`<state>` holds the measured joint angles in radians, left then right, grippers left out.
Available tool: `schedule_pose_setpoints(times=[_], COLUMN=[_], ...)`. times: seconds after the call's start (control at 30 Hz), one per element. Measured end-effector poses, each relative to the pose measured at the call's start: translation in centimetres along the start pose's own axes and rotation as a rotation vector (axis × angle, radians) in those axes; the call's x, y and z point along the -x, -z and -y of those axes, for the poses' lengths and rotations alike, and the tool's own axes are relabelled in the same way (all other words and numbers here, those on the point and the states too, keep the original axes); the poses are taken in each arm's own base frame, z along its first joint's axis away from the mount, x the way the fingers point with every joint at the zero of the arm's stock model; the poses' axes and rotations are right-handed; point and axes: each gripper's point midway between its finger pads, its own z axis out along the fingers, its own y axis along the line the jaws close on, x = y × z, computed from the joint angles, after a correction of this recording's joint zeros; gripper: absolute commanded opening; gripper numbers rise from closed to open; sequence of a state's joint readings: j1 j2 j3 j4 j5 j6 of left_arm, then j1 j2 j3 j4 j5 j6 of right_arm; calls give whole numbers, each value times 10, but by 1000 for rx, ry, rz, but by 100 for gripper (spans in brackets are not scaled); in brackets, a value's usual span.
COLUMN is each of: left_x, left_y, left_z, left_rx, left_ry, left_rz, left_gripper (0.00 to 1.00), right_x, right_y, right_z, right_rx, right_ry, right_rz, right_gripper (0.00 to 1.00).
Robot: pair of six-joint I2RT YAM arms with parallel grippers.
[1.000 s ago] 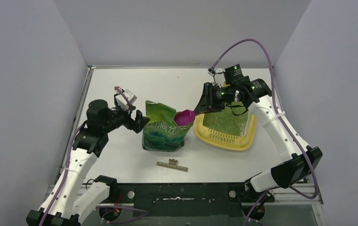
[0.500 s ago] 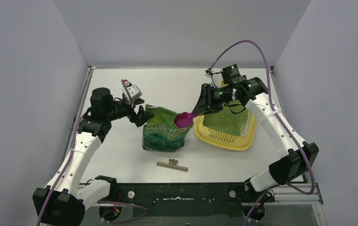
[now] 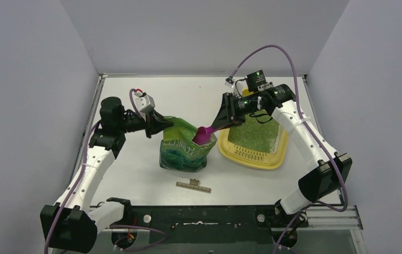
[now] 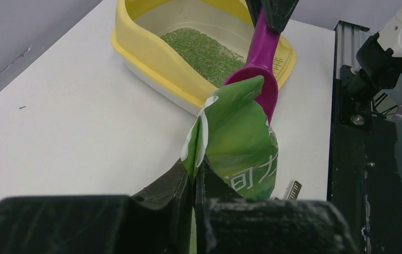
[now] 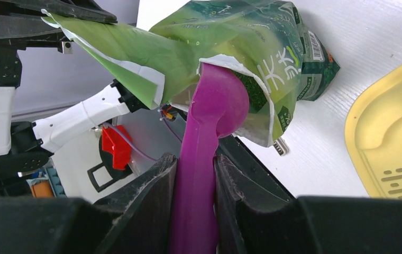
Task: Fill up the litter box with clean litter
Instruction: 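Scoop the cat litter from the cat litter bag.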
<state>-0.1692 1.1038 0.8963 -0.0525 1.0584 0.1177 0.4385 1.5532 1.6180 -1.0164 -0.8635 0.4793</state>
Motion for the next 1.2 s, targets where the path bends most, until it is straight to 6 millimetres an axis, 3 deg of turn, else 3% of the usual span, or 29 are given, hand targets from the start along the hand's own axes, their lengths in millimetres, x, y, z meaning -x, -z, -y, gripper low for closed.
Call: schedule_pose_setpoints(times=[0.23,0.6,0.87,1.03,1.2], left_x=[0,-9,-11,-12,-14], left_y=[4,8,10,9,9], left_z=[8,0,1,2,0], left_rx=[8,97,118,115,123], left_ry=[-40,-78,-106,-109,-117], left_rz=[-7,-52,-70,-74,-83], left_gripper=[0,0,0,0,0], right_x=[-7,-18,-24,-19,-15], right_y=[8,29,4,-25,-36], right_z=[-1,17,7,18,27], right_rx=[-20,-247,-311,-355,-381], right_ry=[21,25,80,55,29], right_rz=[-24,34,8,-29,-43], right_gripper=[0,0,0,0,0])
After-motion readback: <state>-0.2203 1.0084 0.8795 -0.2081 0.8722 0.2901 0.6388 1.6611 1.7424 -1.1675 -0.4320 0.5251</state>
